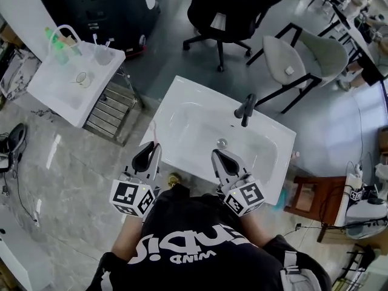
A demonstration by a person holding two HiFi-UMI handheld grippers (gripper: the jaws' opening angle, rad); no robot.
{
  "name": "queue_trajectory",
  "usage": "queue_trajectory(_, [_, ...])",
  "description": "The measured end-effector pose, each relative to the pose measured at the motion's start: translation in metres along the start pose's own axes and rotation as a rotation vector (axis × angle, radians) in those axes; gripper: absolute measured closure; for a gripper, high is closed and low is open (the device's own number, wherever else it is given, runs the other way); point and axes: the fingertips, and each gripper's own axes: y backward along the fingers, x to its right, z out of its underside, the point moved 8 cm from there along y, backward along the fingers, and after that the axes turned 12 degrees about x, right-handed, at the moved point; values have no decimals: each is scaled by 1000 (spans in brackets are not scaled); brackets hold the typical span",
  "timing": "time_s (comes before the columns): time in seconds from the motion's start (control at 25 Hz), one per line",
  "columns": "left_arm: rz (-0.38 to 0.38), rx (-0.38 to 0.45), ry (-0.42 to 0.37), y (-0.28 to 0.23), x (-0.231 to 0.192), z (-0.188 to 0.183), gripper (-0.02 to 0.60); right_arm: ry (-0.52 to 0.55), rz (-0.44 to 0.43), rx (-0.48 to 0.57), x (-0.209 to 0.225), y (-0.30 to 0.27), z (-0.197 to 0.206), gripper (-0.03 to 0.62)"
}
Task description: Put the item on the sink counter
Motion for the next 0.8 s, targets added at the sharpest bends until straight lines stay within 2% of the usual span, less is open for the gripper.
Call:
queue_trajectory(0.36, [125,-21,27,-40,-26,-5,518,14,164,-2,7,-5,-2,579])
queue_trajectory(0.52, [163,-38,40,-57,-28,3,518,41,177,10,16,-10,-4,580])
queue_trajectory(0.8, [180,-74,26,-83,-38,7,518,42,201,38,32,-26,-6,579])
